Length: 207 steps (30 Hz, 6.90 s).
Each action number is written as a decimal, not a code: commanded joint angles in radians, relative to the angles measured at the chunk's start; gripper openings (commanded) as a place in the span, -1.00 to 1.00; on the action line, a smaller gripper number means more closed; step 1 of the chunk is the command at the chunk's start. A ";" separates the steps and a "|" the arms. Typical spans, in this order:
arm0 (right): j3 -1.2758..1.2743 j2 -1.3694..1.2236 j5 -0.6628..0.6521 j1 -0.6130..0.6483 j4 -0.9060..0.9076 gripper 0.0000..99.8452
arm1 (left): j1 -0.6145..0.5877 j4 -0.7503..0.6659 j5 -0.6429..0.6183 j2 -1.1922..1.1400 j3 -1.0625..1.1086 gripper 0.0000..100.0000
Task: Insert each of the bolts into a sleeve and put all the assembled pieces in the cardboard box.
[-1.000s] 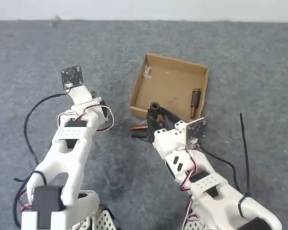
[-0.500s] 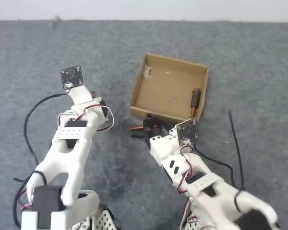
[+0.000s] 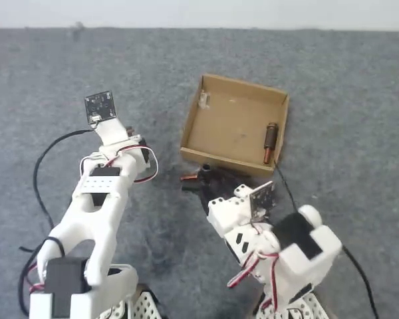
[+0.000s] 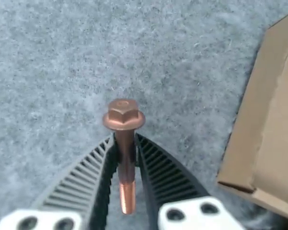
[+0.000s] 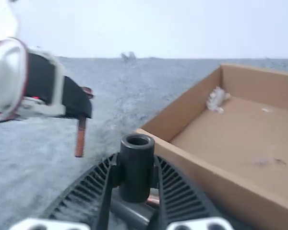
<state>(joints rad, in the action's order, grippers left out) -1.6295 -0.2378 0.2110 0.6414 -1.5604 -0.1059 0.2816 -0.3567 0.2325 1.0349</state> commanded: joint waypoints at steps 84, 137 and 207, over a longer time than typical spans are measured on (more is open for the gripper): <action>0.044 -0.186 -0.060 0.088 -0.156 -0.99 | 0.385 -0.184 0.069 0.614 0.288 -0.97; 0.040 -0.182 -0.061 0.050 -0.154 -0.99 | 0.468 0.017 0.037 0.683 0.383 -0.97; 0.075 -0.180 -0.063 0.028 -0.125 -0.99 | 0.450 -0.029 -0.110 0.684 0.283 -0.97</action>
<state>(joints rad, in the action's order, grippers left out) -1.5712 -0.4296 0.1619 0.6859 -1.6863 0.3360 0.2816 -0.4611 0.9030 1.3464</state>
